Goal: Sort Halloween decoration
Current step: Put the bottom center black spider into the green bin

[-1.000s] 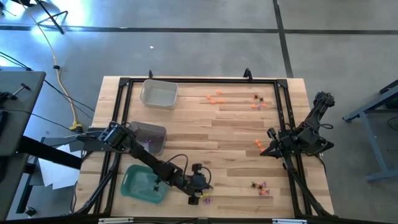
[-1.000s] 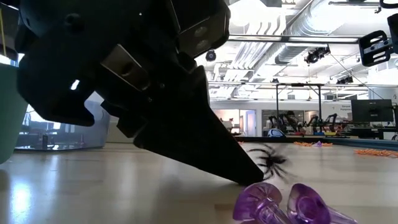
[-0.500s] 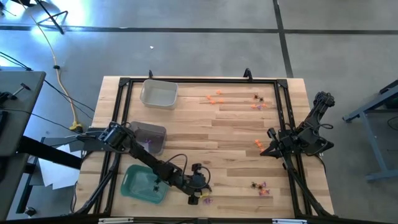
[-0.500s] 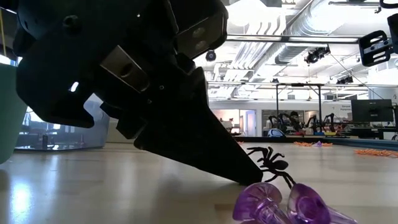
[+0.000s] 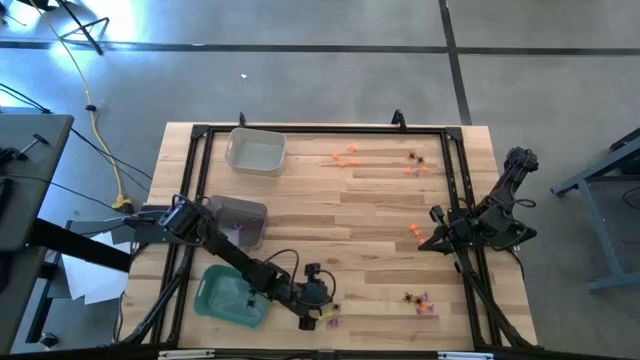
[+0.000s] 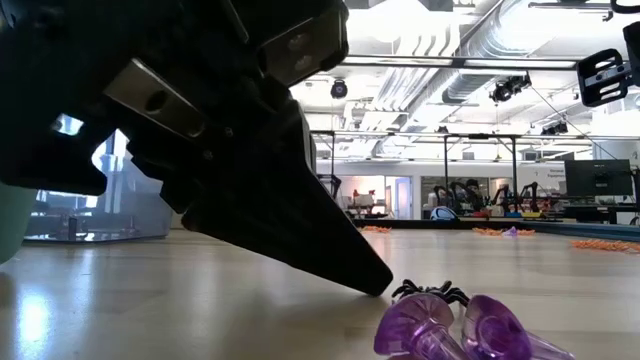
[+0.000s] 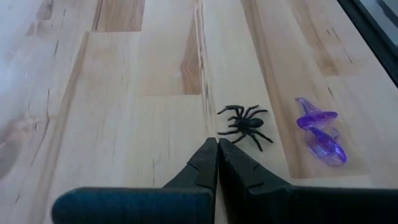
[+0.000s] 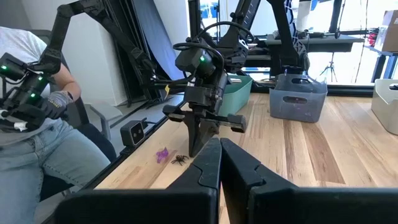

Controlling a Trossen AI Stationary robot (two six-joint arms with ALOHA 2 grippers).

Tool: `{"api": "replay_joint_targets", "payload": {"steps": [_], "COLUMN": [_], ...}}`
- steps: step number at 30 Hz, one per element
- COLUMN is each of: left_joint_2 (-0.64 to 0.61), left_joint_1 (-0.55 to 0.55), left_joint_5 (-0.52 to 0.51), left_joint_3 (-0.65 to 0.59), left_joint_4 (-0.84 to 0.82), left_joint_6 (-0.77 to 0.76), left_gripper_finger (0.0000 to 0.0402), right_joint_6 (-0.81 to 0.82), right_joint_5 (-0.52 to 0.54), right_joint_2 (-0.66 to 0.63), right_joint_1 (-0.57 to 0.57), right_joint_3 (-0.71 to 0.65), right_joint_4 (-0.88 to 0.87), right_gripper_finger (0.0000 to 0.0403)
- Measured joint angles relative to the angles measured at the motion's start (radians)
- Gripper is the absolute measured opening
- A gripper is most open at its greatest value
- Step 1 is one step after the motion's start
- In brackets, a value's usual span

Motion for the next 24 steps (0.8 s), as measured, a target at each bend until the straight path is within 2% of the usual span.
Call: {"api": "replay_joint_targets", "payload": {"steps": [8, 12, 19, 24], "left_joint_2": [0.0, -0.003, 0.006, 0.008], "left_joint_1": [0.0, 0.001, -0.001, 0.006], "left_joint_5": [0.019, 0.043, 0.068, 0.077], "left_joint_3": [0.0, 0.003, 0.019, 0.019], "left_joint_4": [0.023, 0.067, 0.07, 0.068], "left_joint_6": [-0.04, -0.064, 0.014, 0.017], "left_gripper_finger": [0.0014, 0.0054, 0.0138, 0.0183], "right_joint_6": [0.0, 0.0, 0.0, 0.0], "right_joint_5": [0.0, 0.0, 0.0, 0.0], "right_joint_2": [0.0, 0.0, 0.0, 0.0], "right_joint_1": [0.0, 0.0, 0.0, 0.0], "right_joint_3": [0.0, 0.0, 0.0, 0.0], "right_joint_4": [0.0, 0.0, 0.0, 0.0], "right_gripper_finger": [0.0, 0.0, 0.0, 0.0]}}
